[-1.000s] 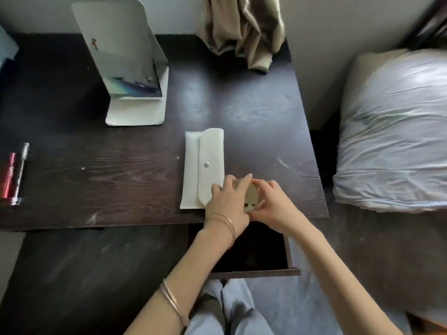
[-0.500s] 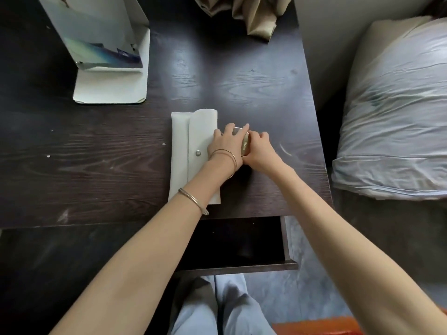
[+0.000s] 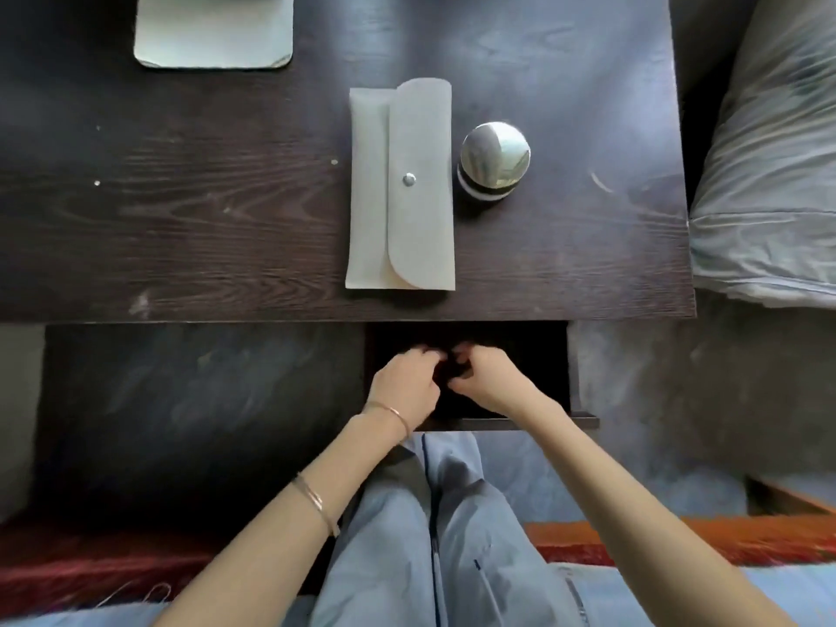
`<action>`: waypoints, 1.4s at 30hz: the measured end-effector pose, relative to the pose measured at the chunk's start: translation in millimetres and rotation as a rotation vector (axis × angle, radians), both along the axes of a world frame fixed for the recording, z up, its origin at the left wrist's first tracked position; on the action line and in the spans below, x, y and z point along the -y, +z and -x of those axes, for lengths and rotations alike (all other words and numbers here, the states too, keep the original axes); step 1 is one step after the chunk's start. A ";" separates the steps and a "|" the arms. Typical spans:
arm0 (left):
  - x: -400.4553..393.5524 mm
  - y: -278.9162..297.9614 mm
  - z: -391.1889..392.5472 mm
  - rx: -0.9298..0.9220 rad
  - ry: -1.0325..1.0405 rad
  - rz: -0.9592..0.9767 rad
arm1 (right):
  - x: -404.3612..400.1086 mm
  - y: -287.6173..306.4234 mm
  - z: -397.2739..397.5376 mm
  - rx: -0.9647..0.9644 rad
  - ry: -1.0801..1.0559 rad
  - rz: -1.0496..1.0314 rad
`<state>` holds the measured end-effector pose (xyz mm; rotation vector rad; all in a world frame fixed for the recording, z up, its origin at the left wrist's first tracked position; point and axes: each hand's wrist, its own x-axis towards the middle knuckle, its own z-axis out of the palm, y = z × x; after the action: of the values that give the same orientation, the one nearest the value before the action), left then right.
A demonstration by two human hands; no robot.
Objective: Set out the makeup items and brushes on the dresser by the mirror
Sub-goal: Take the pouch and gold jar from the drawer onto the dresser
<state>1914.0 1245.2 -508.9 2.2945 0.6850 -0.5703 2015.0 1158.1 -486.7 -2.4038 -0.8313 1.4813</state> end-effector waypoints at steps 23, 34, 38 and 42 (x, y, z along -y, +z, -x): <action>-38.2 -149.3 -72.6 -0.206 0.231 0.070 | -30.4 -151.5 -52.1 0.185 -0.028 -0.121; 17.6 -23.6 -13.5 -0.203 0.059 -0.063 | 14.1 -21.1 7.4 0.175 0.108 -0.074; 21.5 47.1 -11.5 -0.129 0.004 -0.062 | 27.7 40.4 9.2 0.216 0.060 -0.113; 10.8 103.0 -34.2 -0.032 -0.071 -0.080 | 28.9 92.3 -10.2 0.281 0.075 -0.188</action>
<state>1948.2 1234.4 -405.8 2.3973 0.6543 -0.6243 2025.2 1129.2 -394.4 -2.4925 -1.0776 1.0469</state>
